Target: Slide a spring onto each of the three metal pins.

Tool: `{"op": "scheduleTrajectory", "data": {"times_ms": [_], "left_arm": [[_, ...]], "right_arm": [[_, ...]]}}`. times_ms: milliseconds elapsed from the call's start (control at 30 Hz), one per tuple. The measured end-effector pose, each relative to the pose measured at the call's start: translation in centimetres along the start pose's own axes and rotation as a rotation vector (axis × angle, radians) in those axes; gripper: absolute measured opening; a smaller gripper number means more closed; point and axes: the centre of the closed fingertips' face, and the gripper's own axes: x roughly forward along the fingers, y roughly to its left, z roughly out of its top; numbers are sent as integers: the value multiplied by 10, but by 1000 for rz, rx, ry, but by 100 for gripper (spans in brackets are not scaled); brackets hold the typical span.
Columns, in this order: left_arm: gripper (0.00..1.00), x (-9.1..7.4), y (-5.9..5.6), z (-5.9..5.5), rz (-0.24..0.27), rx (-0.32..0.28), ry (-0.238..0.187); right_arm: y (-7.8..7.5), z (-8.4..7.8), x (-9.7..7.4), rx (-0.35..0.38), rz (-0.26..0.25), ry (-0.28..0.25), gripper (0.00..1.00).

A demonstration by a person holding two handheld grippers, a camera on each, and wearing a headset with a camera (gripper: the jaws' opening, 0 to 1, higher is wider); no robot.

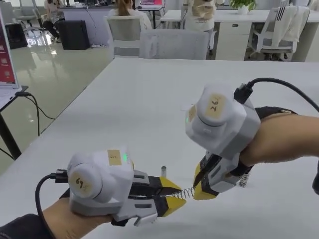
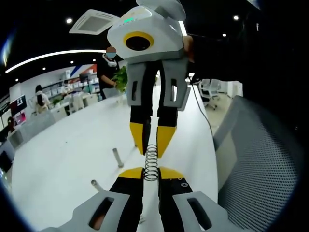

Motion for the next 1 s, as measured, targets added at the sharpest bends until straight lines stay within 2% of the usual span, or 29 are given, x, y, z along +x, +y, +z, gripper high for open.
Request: {"op": "scheduleTrajectory", "data": {"times_ms": [200, 333, 533, 667, 1000], "left_arm": [[3, 0, -1, 0, -6, -9, -5], [3, -1, -2, 1, -12, -13, -11], [3, -1, -5, 6, -23, -16, -38], [3, -1, -7, 10, -33, -19, -55], [3, -1, -6, 8, -26, -19, -49]], "right_arm": [[1, -3, 0, -35, 1, -21, 10], [2, -9, 3, -29, 5, -20, 15], [5, -14, 8, -5, 23, -28, 13], [6, -12, 8, -2, 25, -39, 10], [7, -1, -3, -11, 11, -67, 8]]}}
